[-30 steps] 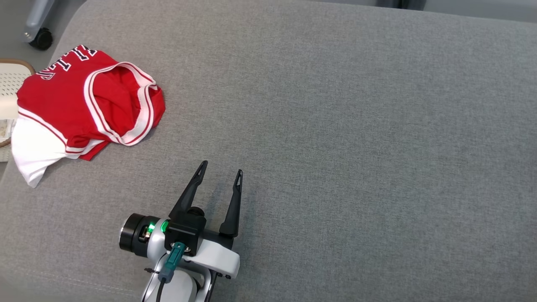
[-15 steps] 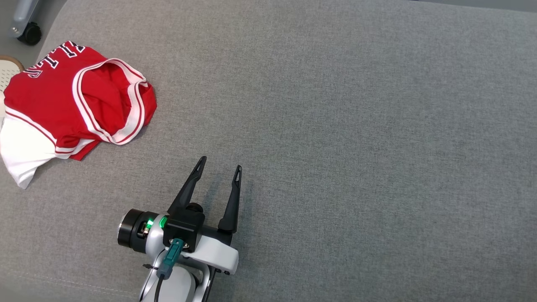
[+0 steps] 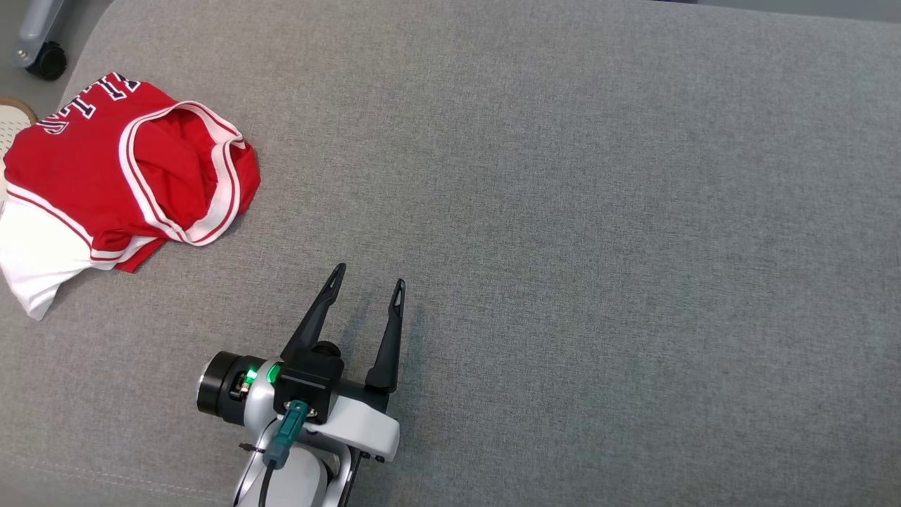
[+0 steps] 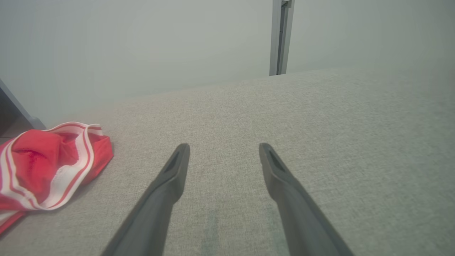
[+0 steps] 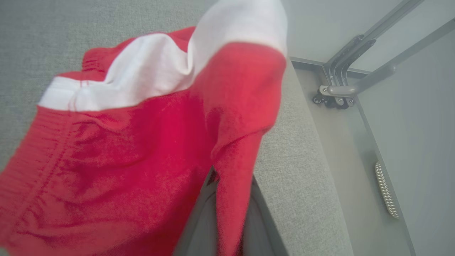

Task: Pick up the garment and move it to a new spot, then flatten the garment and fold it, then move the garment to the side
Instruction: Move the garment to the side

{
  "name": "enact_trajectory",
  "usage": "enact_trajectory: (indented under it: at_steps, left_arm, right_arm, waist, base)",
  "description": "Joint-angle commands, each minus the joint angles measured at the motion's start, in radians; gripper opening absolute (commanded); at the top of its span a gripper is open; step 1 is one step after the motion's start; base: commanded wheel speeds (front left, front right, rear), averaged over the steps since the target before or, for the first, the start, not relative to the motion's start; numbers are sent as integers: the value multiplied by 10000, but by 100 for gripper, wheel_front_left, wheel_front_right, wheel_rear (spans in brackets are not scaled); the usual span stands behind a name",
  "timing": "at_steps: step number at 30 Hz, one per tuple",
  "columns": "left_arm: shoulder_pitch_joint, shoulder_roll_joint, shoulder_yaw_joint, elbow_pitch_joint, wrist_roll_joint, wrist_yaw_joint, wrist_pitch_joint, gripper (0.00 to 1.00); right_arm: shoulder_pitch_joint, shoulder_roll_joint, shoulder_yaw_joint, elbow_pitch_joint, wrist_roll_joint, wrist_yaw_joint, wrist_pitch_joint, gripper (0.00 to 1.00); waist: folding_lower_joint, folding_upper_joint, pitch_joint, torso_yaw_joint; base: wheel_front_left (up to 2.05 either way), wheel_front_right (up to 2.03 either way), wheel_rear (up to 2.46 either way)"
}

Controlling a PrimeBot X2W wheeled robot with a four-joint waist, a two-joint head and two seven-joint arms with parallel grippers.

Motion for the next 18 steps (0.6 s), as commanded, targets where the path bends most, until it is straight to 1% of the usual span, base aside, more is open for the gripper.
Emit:
enact_trajectory:
  at_steps: [1,7,14,18]
  left_arm:
    - [-40,44,57,27,68,-69,-4,100]
    - [66,41,86,52,120,-83,-4,100]
    - [82,41,115,62,128,-88,-4,100]
    - [84,41,104,77,93,-75,-4,100]
  right_arm:
    - [83,160,-107,29,31,0,-68,100]
    - [108,438,-187,26,108,0,-104,100]
    - [52,476,-194,-122,200,0,26,100]
    - [-135,445,-95,-155,60,0,-123,100]
  waist:
    - [0,-1,-32,-25]
    - [0,-1,-121,-65]
    - [0,-1,-178,-88]
    - [0,-1,-240,-101]
  base:
    - [0,0,0]
    - [0,0,0]
    - [0,0,0]
    - [0,0,0]
